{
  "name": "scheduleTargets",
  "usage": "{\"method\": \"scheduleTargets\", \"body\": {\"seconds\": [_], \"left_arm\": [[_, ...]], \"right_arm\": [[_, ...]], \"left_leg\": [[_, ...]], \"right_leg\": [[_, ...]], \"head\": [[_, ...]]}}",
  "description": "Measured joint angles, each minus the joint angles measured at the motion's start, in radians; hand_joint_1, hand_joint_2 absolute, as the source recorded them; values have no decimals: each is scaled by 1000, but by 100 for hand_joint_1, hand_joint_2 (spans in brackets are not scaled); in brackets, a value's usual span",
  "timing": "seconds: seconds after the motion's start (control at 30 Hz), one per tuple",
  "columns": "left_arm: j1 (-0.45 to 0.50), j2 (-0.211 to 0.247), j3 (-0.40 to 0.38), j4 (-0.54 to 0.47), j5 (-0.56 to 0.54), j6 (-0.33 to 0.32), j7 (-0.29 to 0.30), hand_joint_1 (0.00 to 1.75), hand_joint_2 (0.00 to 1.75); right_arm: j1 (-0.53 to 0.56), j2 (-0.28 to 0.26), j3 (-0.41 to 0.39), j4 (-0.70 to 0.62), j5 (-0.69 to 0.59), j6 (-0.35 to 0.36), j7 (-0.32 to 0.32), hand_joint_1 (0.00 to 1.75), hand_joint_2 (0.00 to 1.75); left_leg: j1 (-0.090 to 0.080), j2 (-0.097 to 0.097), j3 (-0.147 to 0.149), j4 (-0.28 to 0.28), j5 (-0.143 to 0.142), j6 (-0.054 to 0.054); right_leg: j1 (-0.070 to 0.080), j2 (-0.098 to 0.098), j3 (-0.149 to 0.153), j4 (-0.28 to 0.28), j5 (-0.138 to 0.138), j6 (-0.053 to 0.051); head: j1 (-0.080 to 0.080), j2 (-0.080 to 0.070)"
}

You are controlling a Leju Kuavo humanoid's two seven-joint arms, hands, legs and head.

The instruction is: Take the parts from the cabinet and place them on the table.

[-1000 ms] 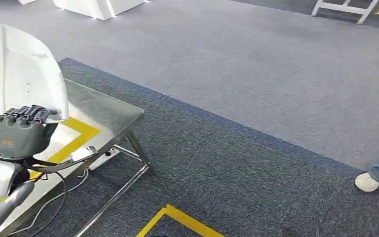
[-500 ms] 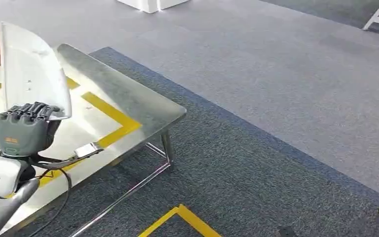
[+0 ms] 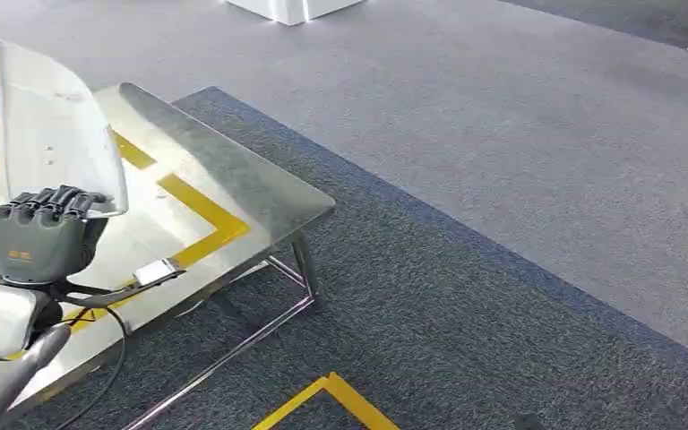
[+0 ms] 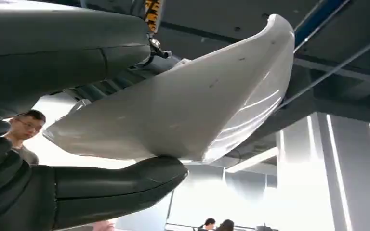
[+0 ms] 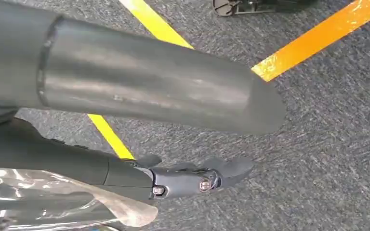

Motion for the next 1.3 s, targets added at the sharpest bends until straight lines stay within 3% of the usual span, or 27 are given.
{"method": "scheduleTargets", "body": {"seconds": [0.23, 1.3], "left_arm": [[0, 0, 12, 2, 2, 0, -2, 175, 175], [2, 1, 14, 3, 10, 0, -5, 175, 175]], "right_arm": [[-1, 2, 0, 1, 2, 0, 0, 0, 0], [6, 11, -26, 1, -14, -1, 0, 0, 0]], "left_leg": [[3, 0, 0, -1, -1, -22], [0, 0, -3, 4, -3, -22]], "right_leg": [[2, -1, -1, 4, -3, -4], [-1, -1, 0, 3, -3, -4]], "head": [[0, 0], [0, 0]]}}
